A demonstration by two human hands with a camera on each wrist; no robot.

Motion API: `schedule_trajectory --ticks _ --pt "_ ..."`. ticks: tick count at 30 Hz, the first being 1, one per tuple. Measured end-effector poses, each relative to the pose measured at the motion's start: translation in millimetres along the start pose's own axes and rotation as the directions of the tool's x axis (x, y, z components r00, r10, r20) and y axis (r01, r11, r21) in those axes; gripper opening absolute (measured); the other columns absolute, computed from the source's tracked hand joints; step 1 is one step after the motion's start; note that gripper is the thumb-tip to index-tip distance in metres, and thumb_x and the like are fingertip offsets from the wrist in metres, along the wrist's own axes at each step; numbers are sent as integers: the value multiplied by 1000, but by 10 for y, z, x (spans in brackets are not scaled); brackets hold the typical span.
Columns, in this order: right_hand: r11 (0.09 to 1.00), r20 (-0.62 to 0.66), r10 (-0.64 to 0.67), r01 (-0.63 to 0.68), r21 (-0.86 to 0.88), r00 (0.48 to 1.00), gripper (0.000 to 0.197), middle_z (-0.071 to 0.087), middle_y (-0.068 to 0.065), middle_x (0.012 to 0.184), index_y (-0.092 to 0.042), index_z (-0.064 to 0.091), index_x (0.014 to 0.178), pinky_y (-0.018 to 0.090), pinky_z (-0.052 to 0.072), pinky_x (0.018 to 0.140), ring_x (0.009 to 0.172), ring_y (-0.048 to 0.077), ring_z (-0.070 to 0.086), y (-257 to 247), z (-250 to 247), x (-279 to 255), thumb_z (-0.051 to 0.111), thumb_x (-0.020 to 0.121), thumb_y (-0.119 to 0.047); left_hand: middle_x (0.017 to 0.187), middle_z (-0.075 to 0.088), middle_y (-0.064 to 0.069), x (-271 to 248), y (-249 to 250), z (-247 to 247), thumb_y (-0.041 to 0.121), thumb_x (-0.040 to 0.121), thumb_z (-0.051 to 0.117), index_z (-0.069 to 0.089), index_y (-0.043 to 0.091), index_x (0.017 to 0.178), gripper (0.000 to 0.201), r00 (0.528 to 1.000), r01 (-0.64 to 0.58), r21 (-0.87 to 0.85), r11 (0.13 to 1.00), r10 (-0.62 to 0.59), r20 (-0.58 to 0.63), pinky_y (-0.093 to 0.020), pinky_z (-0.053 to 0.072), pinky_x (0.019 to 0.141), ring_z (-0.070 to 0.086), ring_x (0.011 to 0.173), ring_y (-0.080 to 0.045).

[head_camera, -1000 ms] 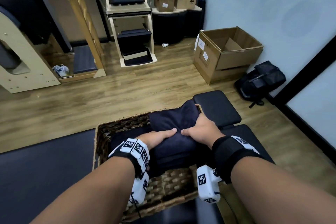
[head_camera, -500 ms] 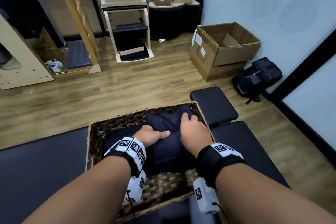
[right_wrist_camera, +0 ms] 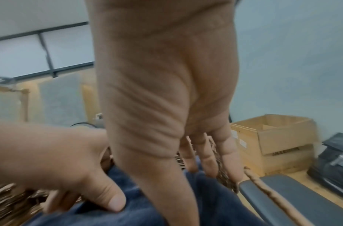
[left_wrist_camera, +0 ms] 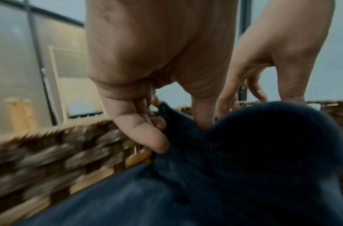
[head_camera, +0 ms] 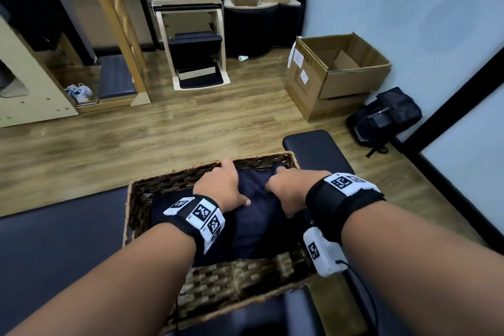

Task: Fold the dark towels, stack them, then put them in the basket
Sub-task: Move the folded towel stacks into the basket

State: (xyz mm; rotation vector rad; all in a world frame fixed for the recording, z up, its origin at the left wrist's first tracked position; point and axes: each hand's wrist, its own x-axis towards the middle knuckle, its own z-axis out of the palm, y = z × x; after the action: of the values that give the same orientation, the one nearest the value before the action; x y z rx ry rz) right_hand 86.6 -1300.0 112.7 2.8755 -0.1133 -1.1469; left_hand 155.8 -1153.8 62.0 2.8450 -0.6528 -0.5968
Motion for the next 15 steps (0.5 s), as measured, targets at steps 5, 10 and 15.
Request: schedule_trajectory --ticks 5,10,15 --pt "996 96 -74 70 46 993 59 62 10 130 -15 58 137 33 56 68 75 17 63 -46 -189 -81 80 82 -16 114 53 -9 60 53 -124 41 65 88 52 21 107 59 976 -149 -18 989 150 161 -34 49 89 56 112 -30" --pt "982 189 -51 15 190 981 68 54 13 143 -9 45 148 39 58 89 76 20 61 -55 -142 -32 76 88 -16 120 53 -11 62 4 -49 53 70 83 60 9 117 68 940 -189 66 980 162 299 -31 48 94 55 117 -31" --pt "984 198 -73 37 177 977 73 62 8 131 -11 46 146 34 57 68 71 17 61 -118 10 89 80 85 -32 166 6 -16 105 -140 359 56 80 74 21 5 156 105 932 -178 40 983 156 327 -35 30 118 26 149 -27"
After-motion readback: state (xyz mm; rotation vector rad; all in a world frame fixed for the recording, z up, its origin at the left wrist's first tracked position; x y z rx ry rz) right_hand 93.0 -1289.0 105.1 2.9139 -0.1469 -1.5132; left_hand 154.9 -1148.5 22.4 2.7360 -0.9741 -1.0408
